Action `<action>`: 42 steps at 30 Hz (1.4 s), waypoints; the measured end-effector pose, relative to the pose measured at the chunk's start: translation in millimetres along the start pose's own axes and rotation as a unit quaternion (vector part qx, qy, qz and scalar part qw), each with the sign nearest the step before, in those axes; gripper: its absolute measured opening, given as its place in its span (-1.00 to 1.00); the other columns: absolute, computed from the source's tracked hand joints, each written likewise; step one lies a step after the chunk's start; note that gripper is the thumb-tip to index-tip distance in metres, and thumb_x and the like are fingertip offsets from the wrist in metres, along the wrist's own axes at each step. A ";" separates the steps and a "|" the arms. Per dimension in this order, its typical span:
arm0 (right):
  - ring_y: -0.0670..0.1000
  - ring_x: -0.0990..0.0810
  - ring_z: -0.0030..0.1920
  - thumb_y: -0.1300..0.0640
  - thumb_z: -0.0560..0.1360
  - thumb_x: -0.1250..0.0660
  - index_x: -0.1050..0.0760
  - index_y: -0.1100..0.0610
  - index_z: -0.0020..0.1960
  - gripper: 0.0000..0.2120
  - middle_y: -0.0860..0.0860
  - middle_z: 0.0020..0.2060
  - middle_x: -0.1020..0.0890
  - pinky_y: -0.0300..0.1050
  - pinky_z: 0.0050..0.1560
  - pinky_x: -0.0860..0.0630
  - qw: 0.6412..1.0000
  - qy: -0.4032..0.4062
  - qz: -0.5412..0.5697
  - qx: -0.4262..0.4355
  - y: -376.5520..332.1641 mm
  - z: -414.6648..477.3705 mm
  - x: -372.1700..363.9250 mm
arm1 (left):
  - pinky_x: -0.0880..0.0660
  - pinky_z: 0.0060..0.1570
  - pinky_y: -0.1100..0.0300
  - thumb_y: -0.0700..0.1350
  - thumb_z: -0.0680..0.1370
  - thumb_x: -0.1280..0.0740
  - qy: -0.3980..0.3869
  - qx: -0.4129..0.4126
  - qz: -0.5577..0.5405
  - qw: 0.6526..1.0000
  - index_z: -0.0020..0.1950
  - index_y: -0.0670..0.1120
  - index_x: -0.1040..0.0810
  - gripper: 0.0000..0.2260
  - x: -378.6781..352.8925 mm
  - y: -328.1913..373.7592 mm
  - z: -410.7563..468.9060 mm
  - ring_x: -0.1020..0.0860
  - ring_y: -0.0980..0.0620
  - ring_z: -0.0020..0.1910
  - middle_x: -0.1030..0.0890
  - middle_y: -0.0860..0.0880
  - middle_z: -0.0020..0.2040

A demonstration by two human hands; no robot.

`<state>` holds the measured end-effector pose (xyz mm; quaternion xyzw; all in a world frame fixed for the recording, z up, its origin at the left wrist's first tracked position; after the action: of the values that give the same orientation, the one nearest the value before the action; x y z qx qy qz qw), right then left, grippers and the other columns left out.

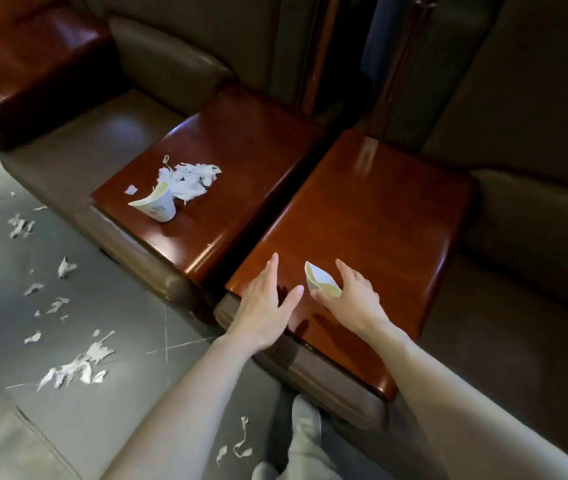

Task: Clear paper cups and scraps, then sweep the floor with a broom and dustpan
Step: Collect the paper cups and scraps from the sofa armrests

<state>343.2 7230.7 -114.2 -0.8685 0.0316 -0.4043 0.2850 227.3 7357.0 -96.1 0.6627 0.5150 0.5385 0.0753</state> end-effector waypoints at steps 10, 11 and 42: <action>-0.03 -0.50 0.00 0.18 0.58 -0.26 -0.42 0.14 0.35 -0.66 0.11 0.24 -0.55 -0.32 -0.27 -0.43 0.995 0.017 0.096 -0.014 -12.0 54.8 -16.4 | -0.05 0.47 0.03 0.29 0.56 -0.07 0.030 0.053 -0.049 0.997 0.57 0.09 0.18 -0.30 23.9 -37.2 42.8 0.00 0.03 0.55 0.01 0.04 0.59; -0.02 -0.50 -0.01 0.21 0.58 -0.24 -0.42 0.15 0.35 -0.66 0.12 0.23 -0.56 -0.39 -0.38 -0.40 0.994 0.022 0.109 -0.009 -20.3 59.5 -12.5 | -0.05 0.46 0.04 0.27 0.58 -0.09 0.038 0.052 -0.053 0.996 0.58 0.08 0.17 -0.31 30.8 -39.6 46.1 0.00 0.03 0.55 0.00 0.04 0.59; -0.05 -0.54 -0.13 0.11 0.54 -0.30 -0.54 0.06 0.19 -0.77 -0.08 -0.13 -0.59 -0.37 -0.35 -0.33 0.960 0.211 0.186 0.005 -290.9 245.6 -63.7 | 0.07 0.49 0.05 0.39 0.46 -0.04 0.029 0.029 0.080 0.996 0.56 0.11 0.24 -0.20 272.4 -245.1 269.9 0.14 0.05 0.55 0.23 0.06 0.57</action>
<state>426.3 7607.2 -131.8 -0.7408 0.2502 -0.5180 0.3468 263.3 7800.1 -193.6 0.6879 0.4778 0.5463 -0.0022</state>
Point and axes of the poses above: each hand's wrist, its own z-axis towards the middle knuckle, its own x-axis out of the back of the hand, y = z × x, the point moved 2 cm from there along z, towards the middle knuckle
